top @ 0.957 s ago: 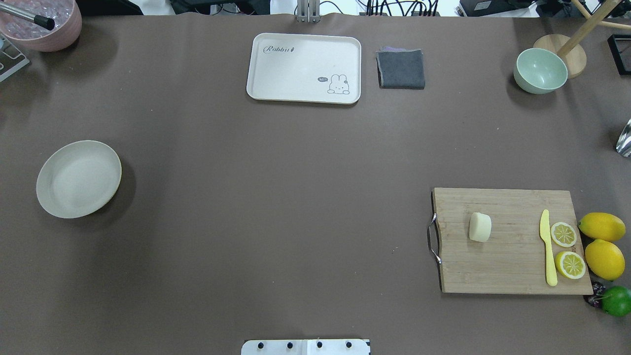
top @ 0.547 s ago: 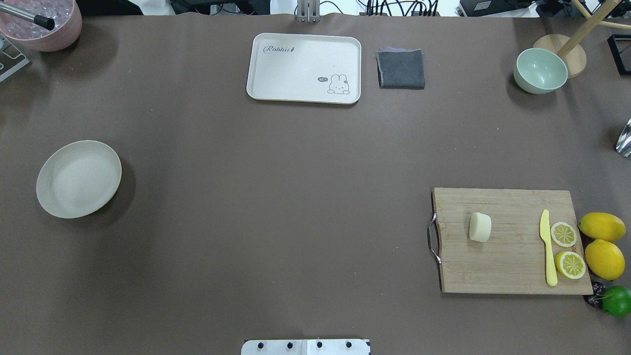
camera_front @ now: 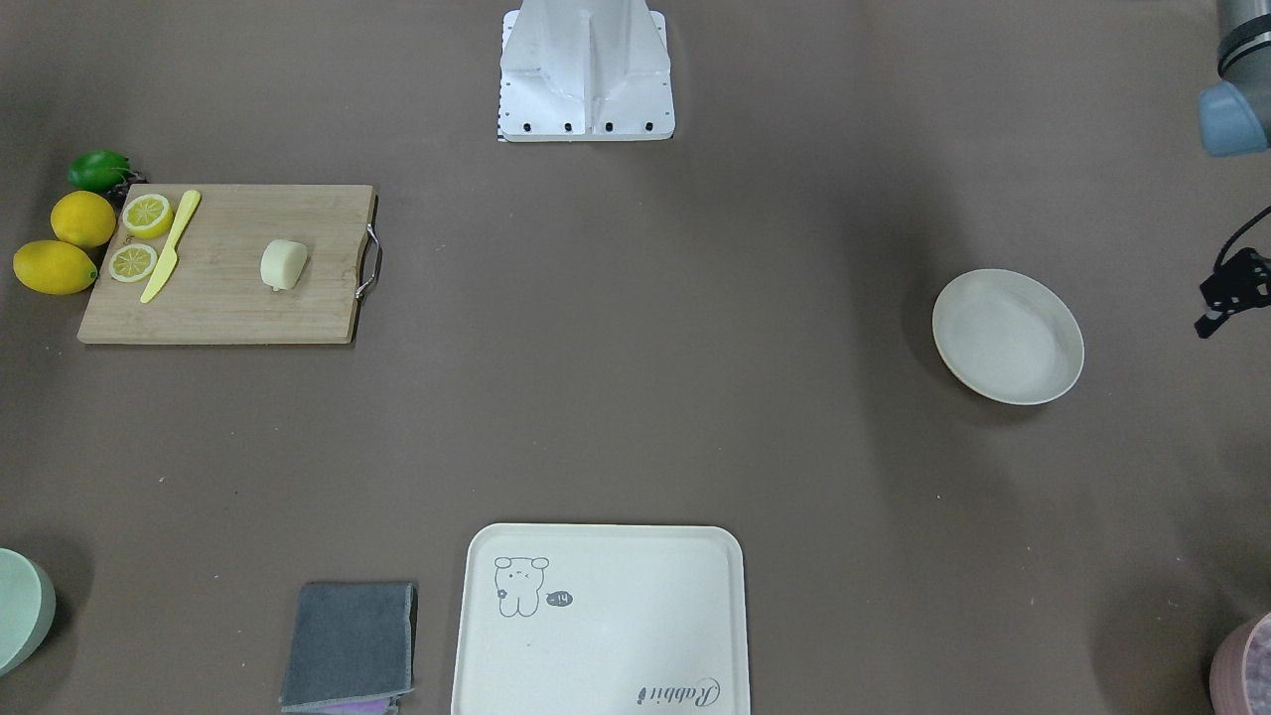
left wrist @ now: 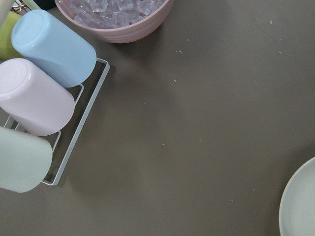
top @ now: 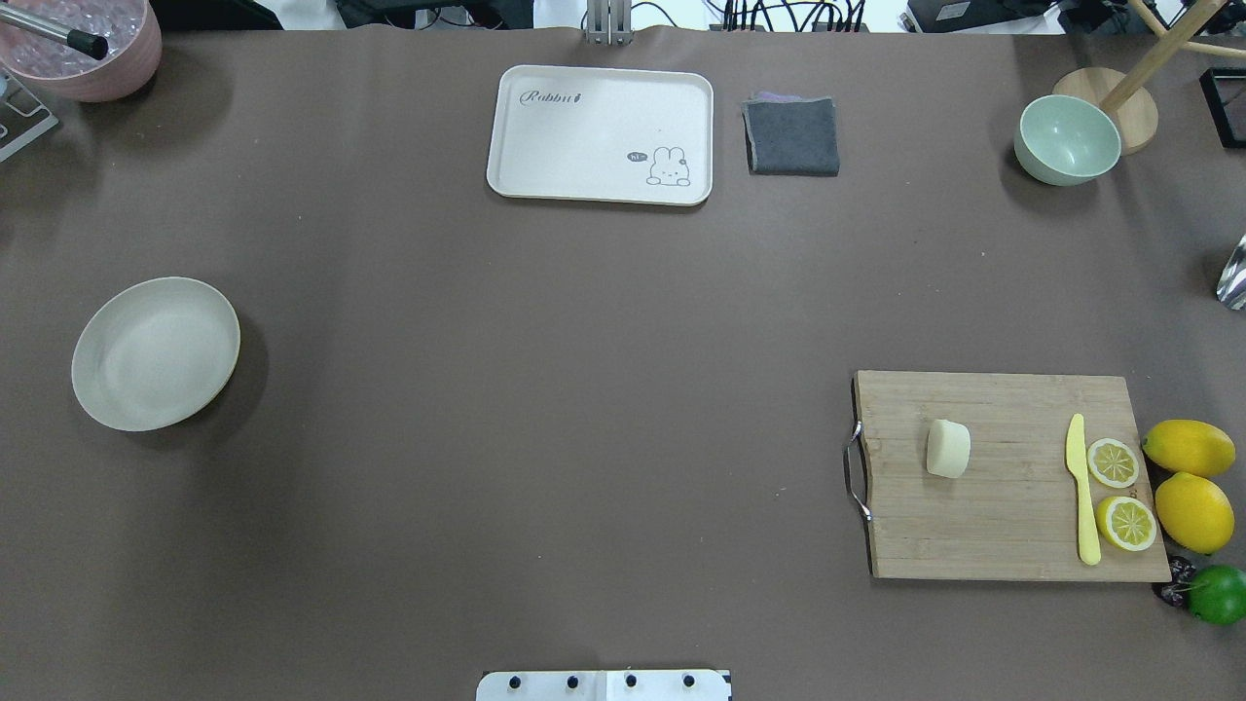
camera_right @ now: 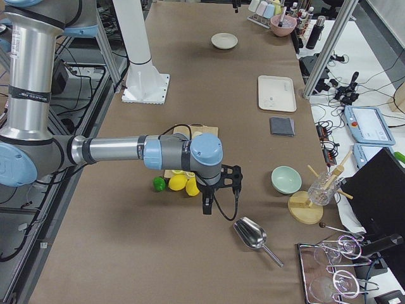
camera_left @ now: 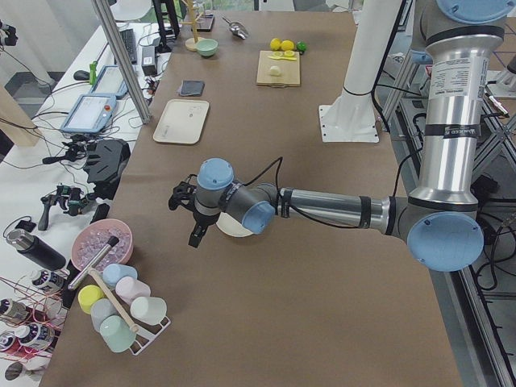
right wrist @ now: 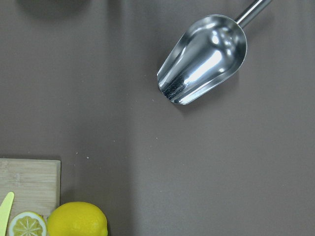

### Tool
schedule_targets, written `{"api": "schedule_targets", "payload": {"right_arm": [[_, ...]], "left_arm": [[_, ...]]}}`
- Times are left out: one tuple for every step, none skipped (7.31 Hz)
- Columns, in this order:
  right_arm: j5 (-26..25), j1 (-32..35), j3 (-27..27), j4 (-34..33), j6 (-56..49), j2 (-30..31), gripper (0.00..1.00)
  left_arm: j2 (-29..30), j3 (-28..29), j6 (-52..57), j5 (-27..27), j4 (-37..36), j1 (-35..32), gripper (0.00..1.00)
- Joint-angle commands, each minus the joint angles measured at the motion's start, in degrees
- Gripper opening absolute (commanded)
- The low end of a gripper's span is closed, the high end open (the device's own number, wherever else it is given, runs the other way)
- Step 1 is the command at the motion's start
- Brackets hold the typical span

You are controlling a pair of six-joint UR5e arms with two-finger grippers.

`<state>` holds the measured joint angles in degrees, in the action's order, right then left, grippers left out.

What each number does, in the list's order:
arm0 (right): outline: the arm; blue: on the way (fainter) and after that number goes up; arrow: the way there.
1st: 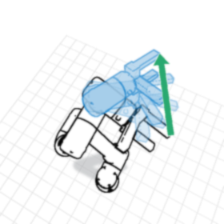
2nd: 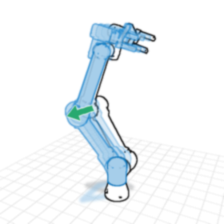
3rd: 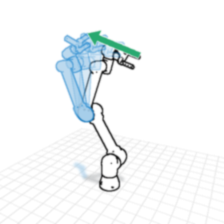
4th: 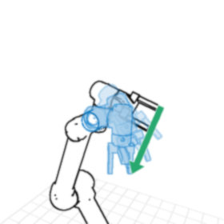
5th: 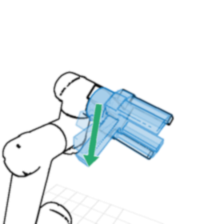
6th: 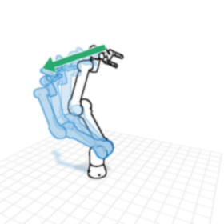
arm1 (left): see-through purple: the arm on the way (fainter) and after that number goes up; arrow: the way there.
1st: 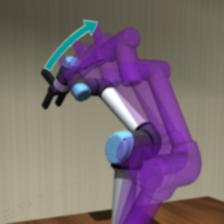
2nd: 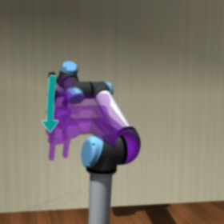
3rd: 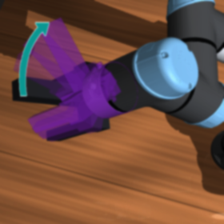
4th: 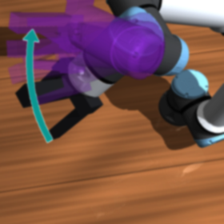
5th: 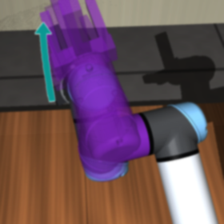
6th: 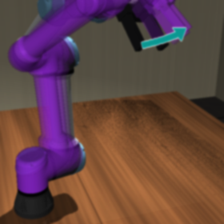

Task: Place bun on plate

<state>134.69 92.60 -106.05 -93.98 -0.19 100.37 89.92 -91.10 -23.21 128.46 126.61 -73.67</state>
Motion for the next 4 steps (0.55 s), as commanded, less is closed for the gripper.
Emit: {"api": "schedule_targets", "payload": {"right_arm": [[0.31, -0.05, -0.03, 0.11, 0.02, -0.26, 1.00], [0.40, -0.05, -0.12, 0.12, 0.10, -0.26, 1.00], [0.40, -0.05, -0.12, 0.20, 0.10, -0.26, 1.00], [0.40, -0.05, -0.21, 0.20, 0.10, -0.35, 1.00]], "left_arm": [[-1.24, 8.00, -13.65, -0.31, 18.05, 7.46, 0.98], [-0.72, 12.05, -20.32, -4.32, 25.71, 11.84, 0.98], [-0.63, 13.05, -21.95, -8.01, 28.05, 15.37, 0.98], [-0.54, 13.41, -21.79, -8.22, 28.07, 16.01, 0.97]]}}
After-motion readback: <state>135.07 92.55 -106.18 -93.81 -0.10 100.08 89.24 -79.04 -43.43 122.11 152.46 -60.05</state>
